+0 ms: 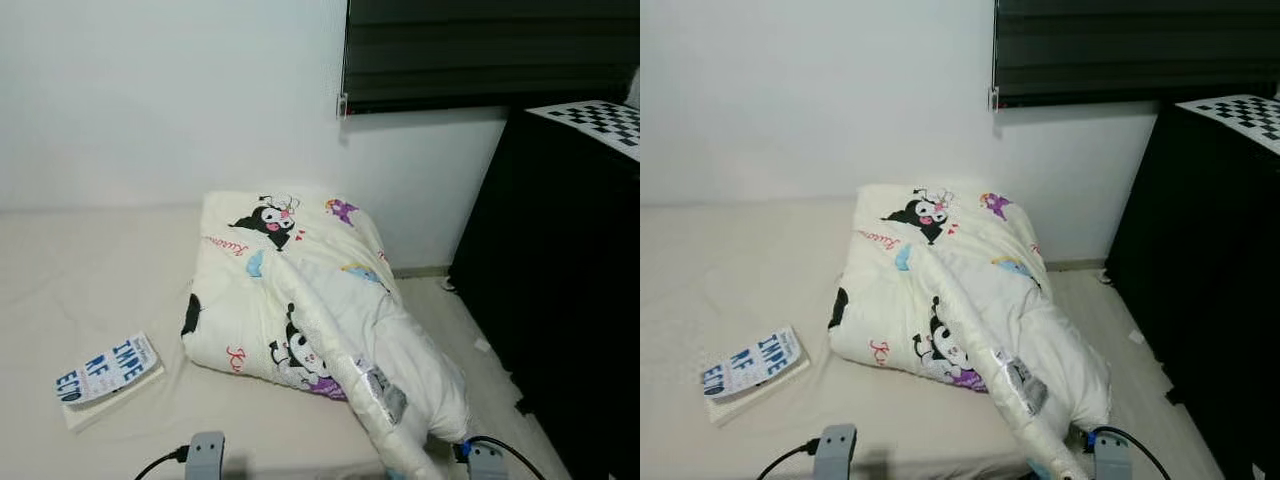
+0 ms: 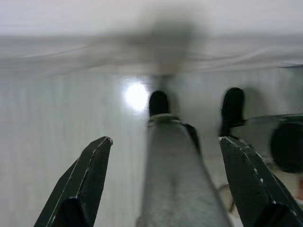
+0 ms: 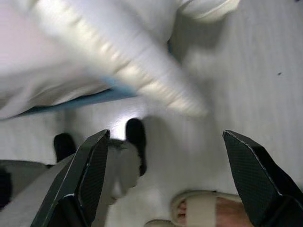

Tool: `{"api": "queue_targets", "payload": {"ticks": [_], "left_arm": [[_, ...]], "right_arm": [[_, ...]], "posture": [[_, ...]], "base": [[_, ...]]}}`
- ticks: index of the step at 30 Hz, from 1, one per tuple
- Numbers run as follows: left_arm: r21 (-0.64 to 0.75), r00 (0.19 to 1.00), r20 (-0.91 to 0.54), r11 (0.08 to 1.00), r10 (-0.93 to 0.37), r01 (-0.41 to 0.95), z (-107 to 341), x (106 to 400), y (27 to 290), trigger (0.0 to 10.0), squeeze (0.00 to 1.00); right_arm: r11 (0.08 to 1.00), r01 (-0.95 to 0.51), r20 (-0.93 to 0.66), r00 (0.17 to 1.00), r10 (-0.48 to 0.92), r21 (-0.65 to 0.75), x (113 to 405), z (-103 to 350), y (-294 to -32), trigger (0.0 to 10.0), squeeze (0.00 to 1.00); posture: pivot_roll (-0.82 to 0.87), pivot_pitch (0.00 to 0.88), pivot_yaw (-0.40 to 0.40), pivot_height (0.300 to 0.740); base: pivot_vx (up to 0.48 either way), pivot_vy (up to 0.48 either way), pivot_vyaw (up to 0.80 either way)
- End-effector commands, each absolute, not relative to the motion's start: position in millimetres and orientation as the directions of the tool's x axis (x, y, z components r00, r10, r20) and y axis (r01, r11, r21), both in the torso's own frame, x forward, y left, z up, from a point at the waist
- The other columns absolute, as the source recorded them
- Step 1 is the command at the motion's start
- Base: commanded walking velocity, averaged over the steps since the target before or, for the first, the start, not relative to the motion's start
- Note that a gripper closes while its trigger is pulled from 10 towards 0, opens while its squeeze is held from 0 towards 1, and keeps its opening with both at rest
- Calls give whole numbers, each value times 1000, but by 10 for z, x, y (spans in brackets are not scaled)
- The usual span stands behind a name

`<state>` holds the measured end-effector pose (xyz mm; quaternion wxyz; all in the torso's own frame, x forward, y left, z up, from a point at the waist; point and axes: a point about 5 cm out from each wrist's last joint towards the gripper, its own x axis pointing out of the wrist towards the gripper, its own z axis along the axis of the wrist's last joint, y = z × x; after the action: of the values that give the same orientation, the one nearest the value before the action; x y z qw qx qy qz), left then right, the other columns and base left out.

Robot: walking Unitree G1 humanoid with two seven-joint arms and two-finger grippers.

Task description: Clean up the room

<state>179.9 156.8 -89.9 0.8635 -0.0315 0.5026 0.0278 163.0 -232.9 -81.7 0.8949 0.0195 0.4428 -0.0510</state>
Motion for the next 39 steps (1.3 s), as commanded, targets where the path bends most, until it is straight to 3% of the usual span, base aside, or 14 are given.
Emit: {"api": "queue_targets", "payload": {"ticks": [1,10,12,15,19,21,22,23,25,27,33,39], "left_arm": [[-14,489,-872,998,19,-64,-898,1802,1568,10000,0],[-13,487,-873,998,19,-62,-897,1805,1563,10000,0],[-6,485,-874,998,22,-56,-901,1795,1574,10000,0],[-4,484,-875,999,23,-54,-902,1794,1576,10000,0],[1,483,-875,999,27,-53,-903,1791,1582,10000,0],[15,481,-876,999,37,-51,-907,1781,1599,10000,0],[15,481,-876,999,37,-51,-907,1781,1599,10000,0],[30,479,-877,998,50,-49,-910,1771,1616,10000,0],[30,479,-877,998,50,-49,-910,1771,1616,10000,0],[76,467,-879,995,95,-61,-922,1736,1676,10000,0],[116,454,-880,990,142,-85,-931,1701,1744,10000,0],[135,456,-878,989,146,-58,-927,1707,1757,10000,0]], "right_arm": [[993,120,-790,606,-88,-18,1625,-813,-2351,10000,0],[983,184,-711,690,-139,-13,1886,-629,-2518,10000,0],[974,226,-526,832,-176,31,2375,-203,-2727,10000,0],[974,222,-478,861,-177,40,2477,-92,-2764,10000,0],[993,96,-321,944,-70,64,2801,277,-2726,10000,0],[991,-116,-162,979,127,73,3063,680,-2535,10000,0],[991,-116,-162,979,127,73,3063,680,-2535,10000,0],[973,-220,-113,967,226,62,3137,831,-2400,10000,0],[973,-220,-113,967,226,62,3137,831,-2400,10000,0],[918,-396,-86,914,397,24,3196,991,-2115,10000,0],[860,-511,-114,854,507,-6,3177,978,-1880,10000,0],[858,-514,-132,852,507,-19,3142,955,-1863,10000,0]], "posture": [[-121,0,13,737],[-129,0,19,737],[-132,0,21,722],[-132,0,21,717],[-128,0,18,707],[-128,3,15,697],[-128,3,15,697],[-128,3,15,692],[-128,3,15,692],[-123,10,5,682],[-117,10,-1,672],[-118,11,8,672]], "base": [[0,0,0],[0,0,0],[0,0,0],[0,0,0],[0,0,0],[0,0,0],[0,0,0],[0,0,0],[0,0,0],[0,0,0],[-249,0,0],[-115,0,0]]}}
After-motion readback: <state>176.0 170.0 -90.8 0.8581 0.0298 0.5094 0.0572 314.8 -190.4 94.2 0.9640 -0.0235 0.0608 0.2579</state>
